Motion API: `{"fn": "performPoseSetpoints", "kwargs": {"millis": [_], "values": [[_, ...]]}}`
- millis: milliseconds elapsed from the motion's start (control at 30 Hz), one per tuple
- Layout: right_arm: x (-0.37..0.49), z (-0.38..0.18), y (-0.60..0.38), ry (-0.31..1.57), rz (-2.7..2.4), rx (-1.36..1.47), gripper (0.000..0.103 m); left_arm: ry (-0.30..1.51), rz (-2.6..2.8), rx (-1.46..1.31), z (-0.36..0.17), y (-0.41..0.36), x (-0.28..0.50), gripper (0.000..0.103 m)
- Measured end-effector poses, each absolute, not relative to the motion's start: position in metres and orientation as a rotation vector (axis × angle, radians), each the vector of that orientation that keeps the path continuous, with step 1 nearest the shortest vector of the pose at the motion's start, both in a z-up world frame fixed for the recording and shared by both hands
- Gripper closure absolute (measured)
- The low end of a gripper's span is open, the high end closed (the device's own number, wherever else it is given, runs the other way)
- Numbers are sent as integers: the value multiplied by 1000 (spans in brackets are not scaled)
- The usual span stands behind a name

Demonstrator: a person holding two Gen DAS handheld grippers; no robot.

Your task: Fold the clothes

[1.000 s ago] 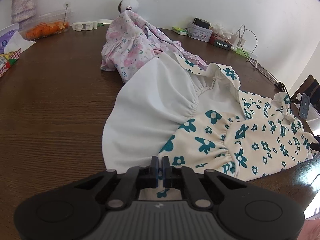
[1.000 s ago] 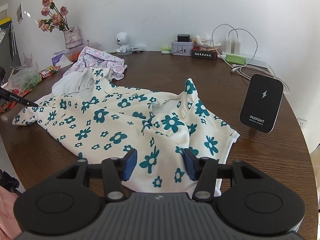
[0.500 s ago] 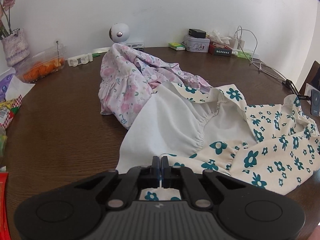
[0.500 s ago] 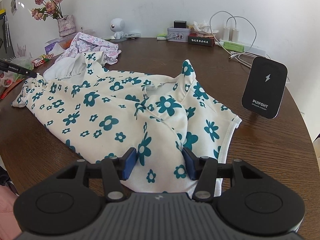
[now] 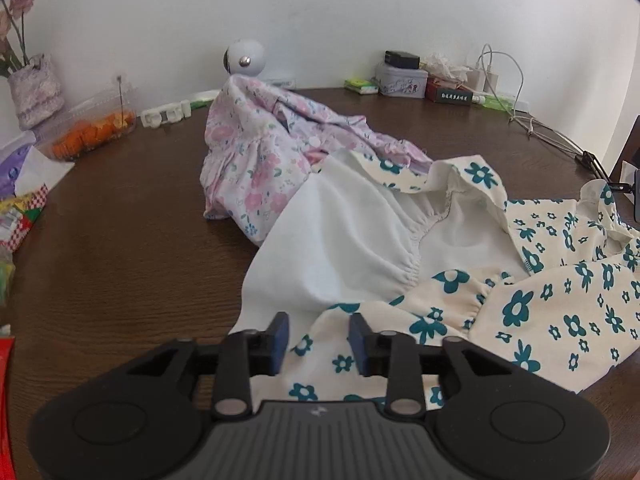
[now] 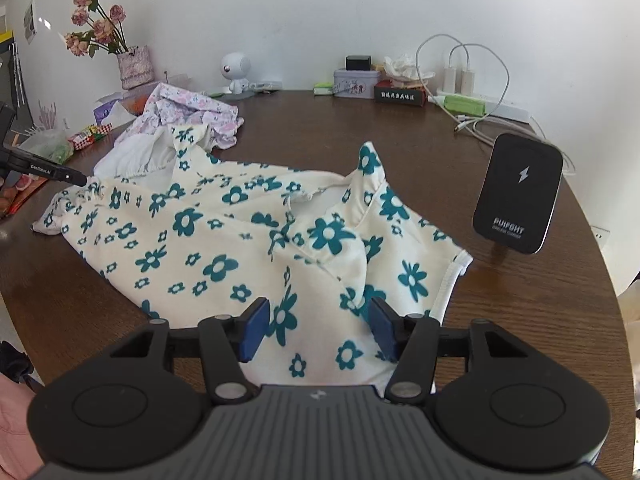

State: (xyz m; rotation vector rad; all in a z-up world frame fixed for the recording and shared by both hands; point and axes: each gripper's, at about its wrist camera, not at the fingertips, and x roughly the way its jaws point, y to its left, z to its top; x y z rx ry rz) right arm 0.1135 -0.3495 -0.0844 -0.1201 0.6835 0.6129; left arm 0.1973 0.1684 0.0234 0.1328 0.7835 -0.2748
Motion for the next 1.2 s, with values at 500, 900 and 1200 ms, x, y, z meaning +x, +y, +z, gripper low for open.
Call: {"fn": "performPoseSetpoints", "kwargs": {"millis": [500, 900, 1200], "values": [[121, -85, -198, 628, 795, -284, 72, 695, -591, 292, 6, 5, 176, 85], [132, -104, -254, 674, 708, -294, 75, 743, -559, 182, -16, 40, 188, 84], [123, -105, -313, 682, 654, -226, 80, 747, -455, 103, -12, 86, 188, 93]]}}
